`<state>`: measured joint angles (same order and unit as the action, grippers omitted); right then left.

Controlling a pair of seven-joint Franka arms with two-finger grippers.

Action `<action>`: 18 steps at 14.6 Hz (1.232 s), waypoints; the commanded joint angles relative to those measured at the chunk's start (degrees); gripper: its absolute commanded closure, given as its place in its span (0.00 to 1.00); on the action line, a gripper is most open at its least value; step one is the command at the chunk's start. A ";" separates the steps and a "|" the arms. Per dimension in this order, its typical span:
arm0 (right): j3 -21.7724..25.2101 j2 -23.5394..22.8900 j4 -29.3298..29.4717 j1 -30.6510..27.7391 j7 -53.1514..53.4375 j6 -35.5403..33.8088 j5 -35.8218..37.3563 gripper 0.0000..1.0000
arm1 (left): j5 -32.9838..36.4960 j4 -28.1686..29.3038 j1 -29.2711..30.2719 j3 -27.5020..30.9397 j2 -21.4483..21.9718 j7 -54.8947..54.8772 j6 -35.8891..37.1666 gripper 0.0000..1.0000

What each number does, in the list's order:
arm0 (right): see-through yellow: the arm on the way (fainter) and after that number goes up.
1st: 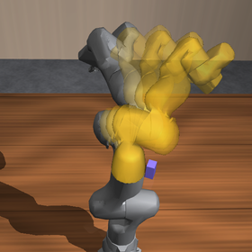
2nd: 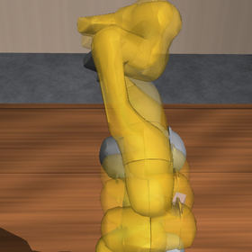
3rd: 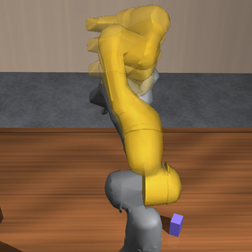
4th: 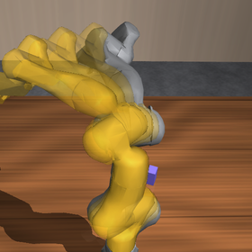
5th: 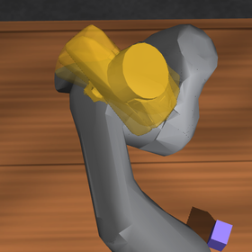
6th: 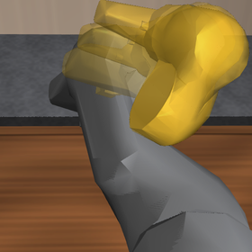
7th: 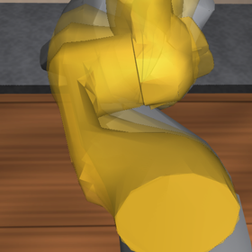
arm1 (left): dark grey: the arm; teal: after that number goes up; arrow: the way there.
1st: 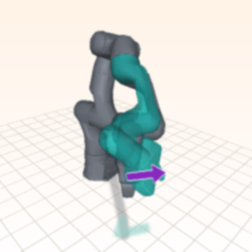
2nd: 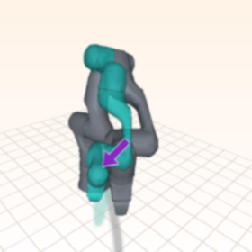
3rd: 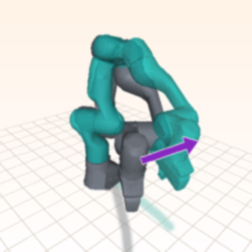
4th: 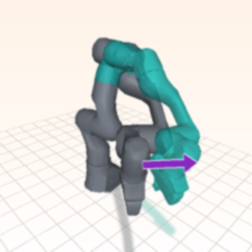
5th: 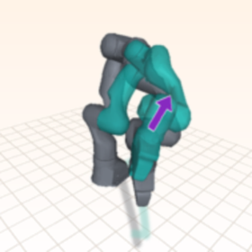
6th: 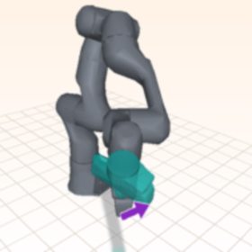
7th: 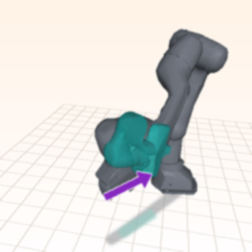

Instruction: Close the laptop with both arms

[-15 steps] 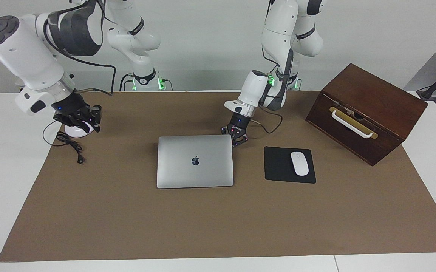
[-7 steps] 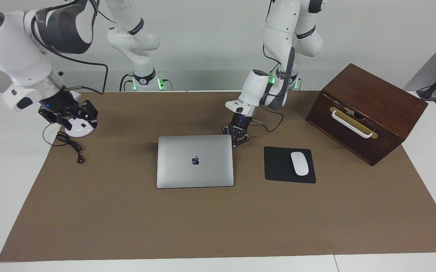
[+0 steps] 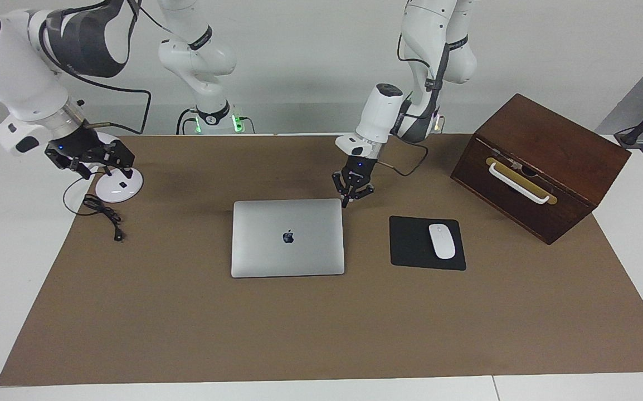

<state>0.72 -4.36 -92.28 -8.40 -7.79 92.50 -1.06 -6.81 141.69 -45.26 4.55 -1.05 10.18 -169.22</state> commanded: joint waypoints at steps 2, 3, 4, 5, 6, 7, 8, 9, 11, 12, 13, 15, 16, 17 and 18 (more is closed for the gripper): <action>-0.81 1.46 -2.12 -0.30 -1.00 1.89 0.79 0.00 | 0.57 1.05 2.88 0.11 9.39 -1.56 14.93 1.00; -0.99 1.46 -2.12 -0.30 -1.00 1.90 0.70 0.00 | 0.57 0.70 3.85 0.11 11.14 -2.35 18.54 1.00; -1.07 1.46 -2.03 -0.39 -1.00 1.98 0.62 0.00 | 0.65 0.08 4.73 0.20 12.99 -2.62 22.49 1.00; -1.08 1.46 -2.03 -0.39 -0.92 1.98 0.44 0.00 | 0.57 -0.97 5.70 0.28 14.75 -3.32 27.05 1.00; -1.08 1.46 -2.03 -0.39 -0.92 1.98 0.35 0.00 | 0.57 -2.72 7.10 0.37 16.42 -4.02 32.32 1.00; -1.08 1.46 -2.03 -0.39 -0.92 2.07 0.27 0.00 | 0.57 -4.48 8.07 0.46 17.48 -4.55 37.24 1.00; -1.08 1.46 -2.03 -0.30 -0.92 2.07 0.18 0.00 | 0.65 -6.32 9.30 0.46 18.45 -5.78 41.56 1.00; -1.16 1.46 -2.03 -0.39 -1.00 2.07 0.18 0.00 | 0.65 -7.99 10.87 0.46 18.98 -6.83 44.82 1.00; -1.16 1.46 -1.94 -0.39 -0.92 2.07 0.09 0.00 | 0.65 -10.72 12.73 0.46 20.03 -8.16 50.45 1.00; -1.16 1.37 -1.94 -0.39 -0.92 2.07 0.00 0.00 | 0.65 -12.04 13.95 0.46 20.65 -9.12 53.00 1.00; -1.16 1.37 -1.86 -0.30 -0.92 2.07 -0.09 0.00 | 0.65 -13.62 15.45 0.55 20.91 -10.26 55.81 1.00; -1.16 1.37 -1.85 -0.30 -0.92 2.07 -0.09 0.00 | 1.61 -16.52 18.00 0.46 21.01 -13.16 61.09 1.00; -1.16 1.37 -1.85 -0.39 -1.00 2.07 -0.17 0.00 | 3.19 -18.10 19.23 0.37 21.01 -13.69 63.20 1.00; -1.16 1.37 -1.85 -0.39 -1.00 2.07 -0.26 0.00 | 4.51 -19.51 20.20 0.46 20.92 -13.96 65.31 1.00; -1.25 1.37 -1.77 -0.39 -1.00 2.07 -0.26 0.00 | 5.22 -20.57 21.51 0.46 20.92 -14.14 67.33 1.00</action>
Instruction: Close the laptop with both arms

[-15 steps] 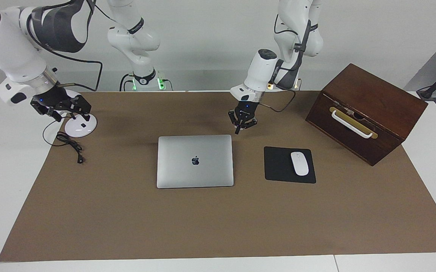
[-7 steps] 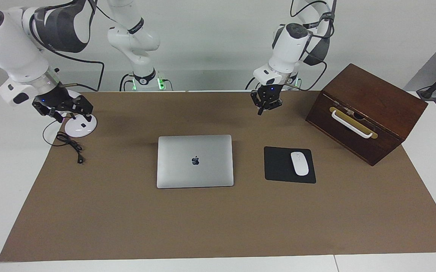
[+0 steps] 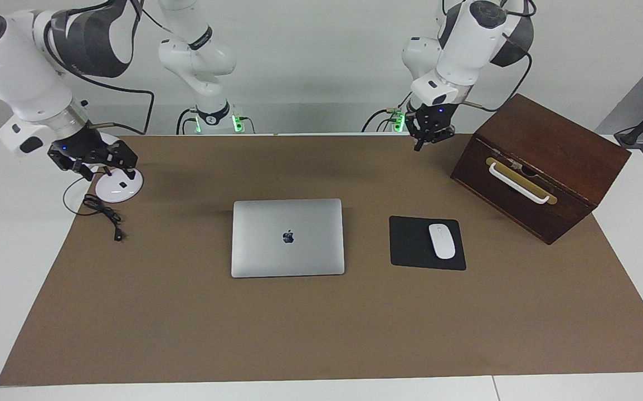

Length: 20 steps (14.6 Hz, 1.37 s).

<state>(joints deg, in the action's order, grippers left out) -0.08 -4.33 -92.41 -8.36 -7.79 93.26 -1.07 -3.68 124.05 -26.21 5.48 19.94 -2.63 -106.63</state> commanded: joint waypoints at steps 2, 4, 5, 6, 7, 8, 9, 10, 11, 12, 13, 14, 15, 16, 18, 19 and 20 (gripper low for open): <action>-0.45 1.34 -1.55 -0.43 -1.00 1.31 -0.25 0.00 | 4.28 -4.60 4.93 -0.47 -0.08 -3.16 6.60 1.00; -0.45 1.34 -1.55 -0.43 -1.00 1.31 -0.25 0.00 | 4.47 -5.83 7.92 -0.47 -0.17 -3.52 7.40 0.98; -0.45 1.34 -1.55 -0.43 -1.00 1.23 -0.25 0.00 | 4.47 -6.53 8.80 -0.38 -0.25 -3.44 7.40 0.37; -0.45 1.34 -1.55 -0.43 -1.09 1.23 -0.25 0.00 | 5.08 -7.41 10.20 -0.38 -0.52 -3.43 7.40 0.00; -0.45 1.34 -1.55 -0.43 -1.09 1.23 -0.25 0.00 | 5.35 -8.55 11.52 -0.47 -0.78 -3.43 7.49 0.00; -0.45 1.34 -1.55 -0.43 -1.09 1.23 -0.25 0.00 | 5.35 -9.17 12.93 -0.47 -0.96 -3.43 7.66 0.00; -0.45 1.34 -1.55 -0.43 -1.18 1.14 -0.25 0.00 | 5.43 -9.44 14.07 -0.47 -0.96 -3.43 7.58 0.00; -0.45 1.34 -1.63 -0.43 -1.09 1.14 -0.25 0.00 | 5.61 -9.44 15.30 -0.47 -0.96 -3.43 7.31 0.00; -0.45 1.34 -1.63 -0.43 -1.09 1.14 -0.25 0.00 | 5.61 -9.44 16.71 -0.47 -0.96 -3.43 7.22 0.00; -0.45 1.34 -1.63 -0.43 -1.18 1.14 -0.25 0.00 | 5.52 -9.35 18.29 -0.47 -0.87 -3.43 6.96 0.00; -0.45 1.34 -1.63 -0.43 -1.18 1.14 -0.25 0.00 | 5.52 -9.35 19.35 -0.47 -0.87 -3.09 6.70 0.00; -0.53 1.34 -1.63 -0.43 -1.18 1.14 -0.25 0.00 | 5.52 -9.35 19.71 -0.38 -0.87 -2.91 6.43 0.00; -0.45 1.34 -1.63 -0.43 -1.18 1.14 -0.25 0.00 | 5.52 -9.53 19.88 -0.38 -1.04 -2.99 6.00 0.00; -0.53 1.34 -1.63 -0.43 -1.09 1.14 -0.25 0.00 | 5.52 -9.96 20.32 -0.38 -1.13 -2.91 5.04 0.00; -0.45 1.34 -1.55 -0.43 -1.09 1.14 -0.25 0.00 | 5.52 -10.32 21.11 -0.38 -1.92 -2.91 4.32 0.00; -0.45 1.34 -1.55 -0.43 -1.18 1.14 -0.25 0.00 | 5.52 -11.71 21.20 -0.38 -2.36 -2.91 4.41 0.00; -0.45 1.34 -1.63 -0.43 -1.18 1.14 -0.25 0.00 | 5.35 -13.99 21.20 -0.38 -4.02 -2.91 5.11 0.00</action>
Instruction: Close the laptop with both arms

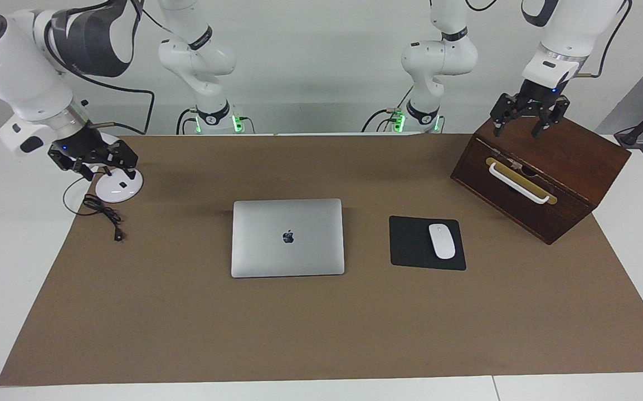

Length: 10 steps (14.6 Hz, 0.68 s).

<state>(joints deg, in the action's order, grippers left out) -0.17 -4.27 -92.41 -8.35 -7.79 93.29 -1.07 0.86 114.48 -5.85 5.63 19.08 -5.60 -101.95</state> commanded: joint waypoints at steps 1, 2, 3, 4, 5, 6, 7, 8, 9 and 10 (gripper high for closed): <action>-0.36 1.28 -1.55 -0.43 -1.18 1.10 -0.25 0.00 | 0.55 -7.75 0.84 -0.54 -5.09 0.15 1.66 0.00; -0.36 1.28 -1.55 -0.43 -1.18 1.10 -0.25 0.00 | 0.46 -10.83 0.84 -0.54 -7.19 0.07 4.11 0.00; -0.36 1.28 -1.55 -0.43 -1.18 1.10 -0.25 0.00 | 0.28 -13.47 0.84 -0.54 -8.87 0.07 5.52 0.00; -0.36 1.28 -1.55 -0.43 -1.18 1.10 -0.25 0.00 | 0.11 -15.41 0.84 -0.54 -10.10 0.15 6.23 0.00; -0.36 1.28 -1.55 -0.43 -1.18 1.10 -0.25 0.00 | -0.24 -16.99 0.84 -0.45 -11.42 0.16 6.94 0.00; -0.36 1.28 -1.55 -0.52 -1.18 1.10 -0.25 0.00 | -0.94 -18.75 0.93 -0.45 -12.83 0.16 8.25 0.00; -0.36 1.28 -1.55 -0.44 -1.18 1.10 -0.25 0.00 | -1.21 -20.68 0.84 -0.45 -14.49 0.16 9.22 0.00; -0.36 1.28 -1.55 -0.43 -1.18 1.10 -0.25 0.00 | -1.30 -22.09 0.84 -0.45 -16.16 0.16 9.58 0.00; -0.36 1.28 -1.55 -0.43 -1.18 1.10 -0.25 0.00 | -1.39 -22.63 0.84 -0.45 -17.22 0.16 9.49 0.00; -0.36 1.28 -1.63 -0.43 -1.18 1.10 -0.25 0.00 | -1.30 -22.55 0.84 -0.45 -17.93 0.16 9.32 0.00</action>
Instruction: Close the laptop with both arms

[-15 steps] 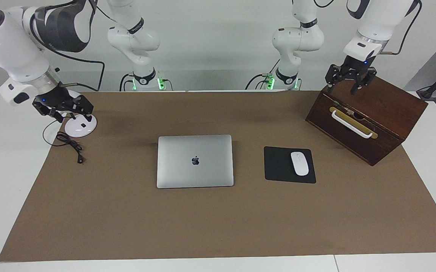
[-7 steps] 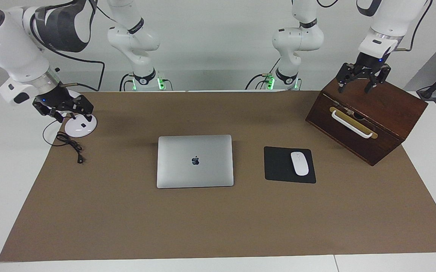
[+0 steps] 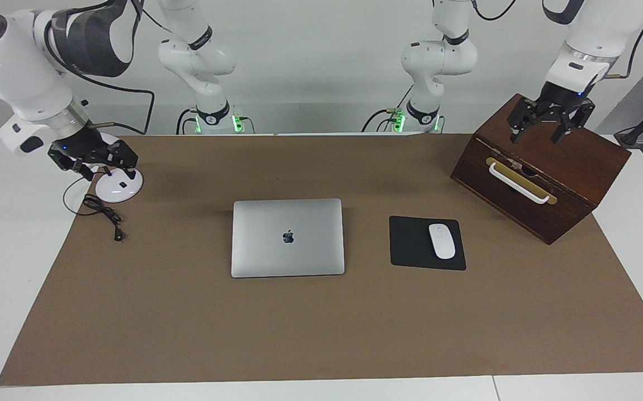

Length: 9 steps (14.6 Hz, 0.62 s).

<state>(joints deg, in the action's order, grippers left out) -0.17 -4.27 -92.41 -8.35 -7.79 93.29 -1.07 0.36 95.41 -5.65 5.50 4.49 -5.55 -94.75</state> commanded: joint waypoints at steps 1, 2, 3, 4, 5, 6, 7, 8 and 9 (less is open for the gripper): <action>-0.36 1.28 -1.64 -0.44 -1.18 1.10 -0.25 0.00 | -0.80 -3.30 0.64 -0.31 -3.78 0.10 1.76 0.00; -0.36 1.28 -1.55 -0.44 -1.18 1.10 -0.25 0.00 | -0.80 -3.04 0.64 -0.31 -4.05 0.10 1.58 0.00; -0.36 1.28 -1.55 -0.44 -1.18 1.10 -0.25 0.00 | -0.80 -2.60 0.64 -0.40 -4.14 0.10 1.32 0.00; -0.36 1.28 -1.55 -0.44 -1.18 1.10 -0.25 0.00 | -0.80 -2.34 0.55 -0.32 -4.48 0.10 1.06 0.00; -0.36 1.28 -1.55 -0.44 -1.18 1.10 -0.25 0.00 | -0.80 -2.25 0.55 -0.40 -4.58 0.62 0.79 0.00; -0.36 1.28 -1.55 -0.44 -1.18 1.10 -0.25 0.00 | -0.89 -1.99 0.38 -0.40 -4.58 2.80 0.44 0.00; -0.36 1.28 -1.55 -0.44 -1.18 1.10 -0.25 0.00 | -0.89 -1.72 0.11 -0.40 -4.49 4.39 -0.08 0.00; -0.36 1.28 -1.55 -0.44 -1.18 1.10 -0.25 0.00 | -0.80 -1.63 0.11 -0.40 -4.40 4.32 -0.09 0.00; -0.36 1.28 -1.55 -0.44 -1.18 1.10 -0.25 0.00 | -0.80 -1.37 0.11 -0.40 -4.40 4.32 -0.09 0.00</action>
<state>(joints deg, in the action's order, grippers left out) -0.17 -4.27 -92.41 -8.35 -7.79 93.29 -1.07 0.19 94.33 -5.66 5.21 0.30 -2.37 -94.77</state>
